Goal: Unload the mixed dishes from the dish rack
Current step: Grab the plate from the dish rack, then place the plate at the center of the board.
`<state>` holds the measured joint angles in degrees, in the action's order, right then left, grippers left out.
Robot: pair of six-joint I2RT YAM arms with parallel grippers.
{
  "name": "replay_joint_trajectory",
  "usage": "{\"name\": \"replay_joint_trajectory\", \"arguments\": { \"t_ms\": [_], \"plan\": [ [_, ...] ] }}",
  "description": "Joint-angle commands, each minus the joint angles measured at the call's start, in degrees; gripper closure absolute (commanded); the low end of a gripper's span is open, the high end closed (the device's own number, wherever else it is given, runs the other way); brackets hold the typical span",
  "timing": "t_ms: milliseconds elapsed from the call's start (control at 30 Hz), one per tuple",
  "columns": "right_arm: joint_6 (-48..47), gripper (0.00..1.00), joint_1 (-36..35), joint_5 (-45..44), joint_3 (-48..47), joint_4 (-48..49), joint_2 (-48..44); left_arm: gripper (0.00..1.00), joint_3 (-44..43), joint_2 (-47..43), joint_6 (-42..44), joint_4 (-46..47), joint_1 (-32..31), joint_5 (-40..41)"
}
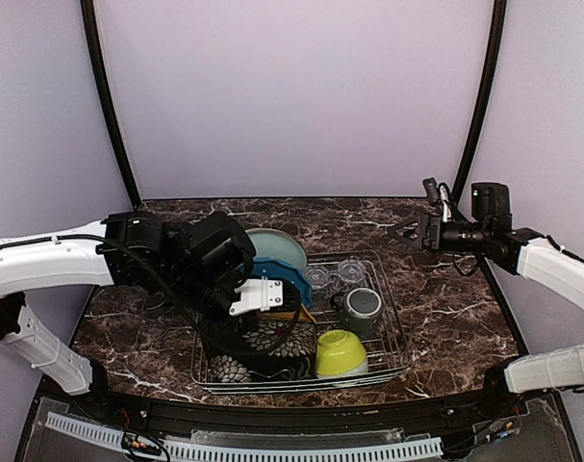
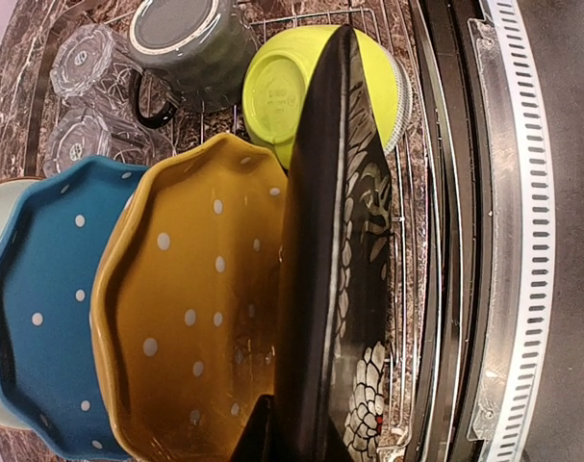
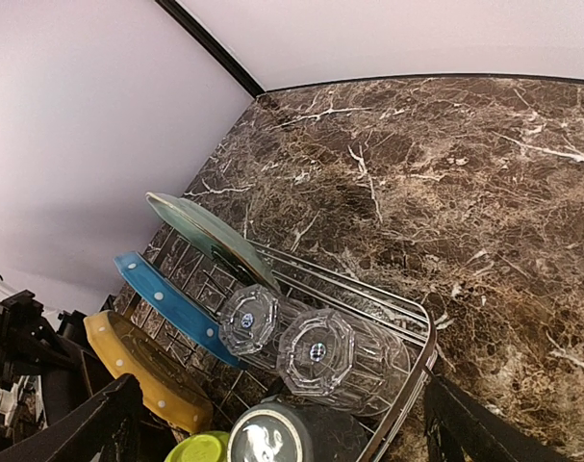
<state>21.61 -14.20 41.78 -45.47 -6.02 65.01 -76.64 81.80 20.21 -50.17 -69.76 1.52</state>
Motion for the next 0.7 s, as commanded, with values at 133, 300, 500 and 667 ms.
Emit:
{"name": "replay_joint_trajectory", "arguments": {
  "t_ms": [133, 300, 500, 667],
  "plan": [
    [0.63, 0.01, 0.31, 0.67, -0.06, 1.12, 0.79, 0.99, -3.02, -6.71, 1.9, 0.03, -0.73, -3.49],
    [0.72, 0.01, 0.33, 0.76, -0.07, 1.21, 0.95, 0.99, -5.41, -7.54, 2.04, -0.13, -0.73, -4.6],
    [0.76, 0.01, 0.35, 0.84, -0.21, 1.34, 0.97, 0.99, -8.17, -9.04, 1.8, 0.94, -0.73, -7.17],
    [0.95, 0.01, 0.37, 1.02, -0.32, 1.65, 0.84, 0.99, -9.77, -9.07, 1.33, 1.2, -0.73, -9.37]
  ]
}}
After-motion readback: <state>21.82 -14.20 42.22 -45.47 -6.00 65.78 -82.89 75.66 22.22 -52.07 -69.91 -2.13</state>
